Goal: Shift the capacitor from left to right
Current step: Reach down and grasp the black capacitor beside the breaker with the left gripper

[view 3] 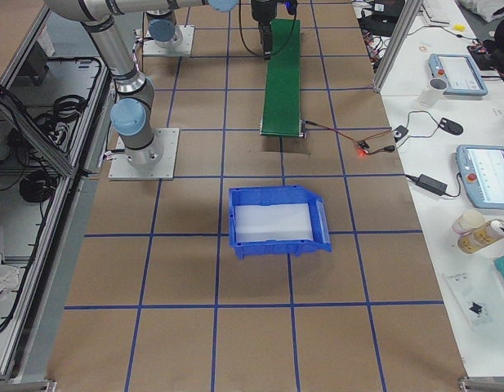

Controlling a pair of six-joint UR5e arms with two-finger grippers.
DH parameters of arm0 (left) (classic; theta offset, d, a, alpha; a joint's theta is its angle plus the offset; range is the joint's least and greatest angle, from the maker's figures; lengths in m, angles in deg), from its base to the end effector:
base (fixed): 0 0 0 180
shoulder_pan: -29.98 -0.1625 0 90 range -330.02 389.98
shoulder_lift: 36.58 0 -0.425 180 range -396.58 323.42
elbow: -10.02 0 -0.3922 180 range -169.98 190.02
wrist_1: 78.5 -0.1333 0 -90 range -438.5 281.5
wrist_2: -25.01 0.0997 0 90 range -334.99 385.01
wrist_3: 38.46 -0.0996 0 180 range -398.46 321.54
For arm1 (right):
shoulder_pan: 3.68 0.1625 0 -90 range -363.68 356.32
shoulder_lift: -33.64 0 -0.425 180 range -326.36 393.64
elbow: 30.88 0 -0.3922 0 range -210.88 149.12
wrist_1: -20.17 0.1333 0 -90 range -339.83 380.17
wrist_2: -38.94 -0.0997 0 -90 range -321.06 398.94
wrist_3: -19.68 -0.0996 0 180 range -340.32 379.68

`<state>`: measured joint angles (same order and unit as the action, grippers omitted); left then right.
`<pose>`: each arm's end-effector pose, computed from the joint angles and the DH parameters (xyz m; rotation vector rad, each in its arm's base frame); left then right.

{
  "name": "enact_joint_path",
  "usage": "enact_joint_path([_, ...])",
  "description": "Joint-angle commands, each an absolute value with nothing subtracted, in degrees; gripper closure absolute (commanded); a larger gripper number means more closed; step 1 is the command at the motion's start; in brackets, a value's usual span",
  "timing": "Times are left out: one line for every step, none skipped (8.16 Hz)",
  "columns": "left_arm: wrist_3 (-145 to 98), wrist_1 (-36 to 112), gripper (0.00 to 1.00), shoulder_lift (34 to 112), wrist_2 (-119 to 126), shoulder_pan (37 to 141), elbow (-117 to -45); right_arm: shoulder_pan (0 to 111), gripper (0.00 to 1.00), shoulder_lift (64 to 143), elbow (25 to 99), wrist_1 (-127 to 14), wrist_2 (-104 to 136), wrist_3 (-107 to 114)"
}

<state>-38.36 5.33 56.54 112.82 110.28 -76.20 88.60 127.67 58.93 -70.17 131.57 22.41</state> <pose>-0.0465 -0.5417 0.5044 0.2619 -3.0967 0.1898 0.1473 -0.4631 0.5241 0.1324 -3.0901 0.1229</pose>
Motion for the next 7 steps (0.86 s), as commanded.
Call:
enact_joint_path([-50.9,5.3,0.0,57.3,112.5,98.2,-76.3,88.6,0.0,127.7,58.9,-70.2,131.6,22.4])
enact_joint_path([-57.3,5.3,0.0,58.3,112.5,94.8,-76.4,88.6,0.0,127.7,58.9,-70.2,131.6,22.4])
enact_joint_path([-62.9,5.2,0.0,59.7,112.7,89.2,-76.1,88.6,0.0,127.7,58.9,-70.1,131.6,22.4])
enact_joint_path([-70.2,4.6,0.0,61.5,112.8,83.7,-76.1,88.6,0.0,127.7,58.9,-70.1,131.6,22.4])
enact_joint_path([-78.0,2.6,0.0,63.6,112.8,79.3,-76.2,88.6,0.0,127.7,58.9,-70.1,131.6,22.4])
enact_joint_path([-83.1,-1.3,0.0,66.7,112.8,75.8,-76.2,88.6,0.0,127.7,58.9,-70.0,131.7,22.4])
enact_joint_path([-86.9,-6.1,0.0,70.7,112.8,72.9,-76.1,88.6,0.0,127.8,58.9,-70.0,131.7,22.4])
